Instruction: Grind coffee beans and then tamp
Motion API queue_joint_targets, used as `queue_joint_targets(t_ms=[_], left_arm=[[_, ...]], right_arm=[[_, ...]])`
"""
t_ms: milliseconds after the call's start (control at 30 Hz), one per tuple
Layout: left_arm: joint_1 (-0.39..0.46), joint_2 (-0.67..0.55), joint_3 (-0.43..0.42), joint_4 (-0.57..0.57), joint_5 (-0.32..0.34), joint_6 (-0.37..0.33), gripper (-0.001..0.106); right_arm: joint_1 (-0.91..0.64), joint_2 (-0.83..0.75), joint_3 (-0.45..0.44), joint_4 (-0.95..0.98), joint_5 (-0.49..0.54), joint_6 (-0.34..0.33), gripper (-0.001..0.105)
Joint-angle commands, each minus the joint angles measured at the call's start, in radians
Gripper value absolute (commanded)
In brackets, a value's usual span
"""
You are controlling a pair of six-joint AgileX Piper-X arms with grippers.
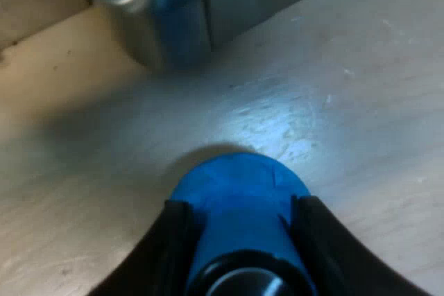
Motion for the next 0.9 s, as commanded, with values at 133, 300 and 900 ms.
queue_joint_targets(t_ms=[133,300,900], left_arm=[[-0.038,-0.002,0.008,-0.07,0.023,-0.006,0.0],[-0.094,0.029,0.013,-0.105,0.017,0.0,0.0],[-0.113,0.057,0.013,-0.108,-0.019,0.01,0.06]], right_arm=[[0.0,-0.008,-0.005,-0.015,-0.013,-0.013,0.063],[0.0,-0.008,-0.005,-0.015,-0.013,-0.013,0.063],[0.0,-0.008,-0.005,-0.015,-0.013,-0.013,0.063]])
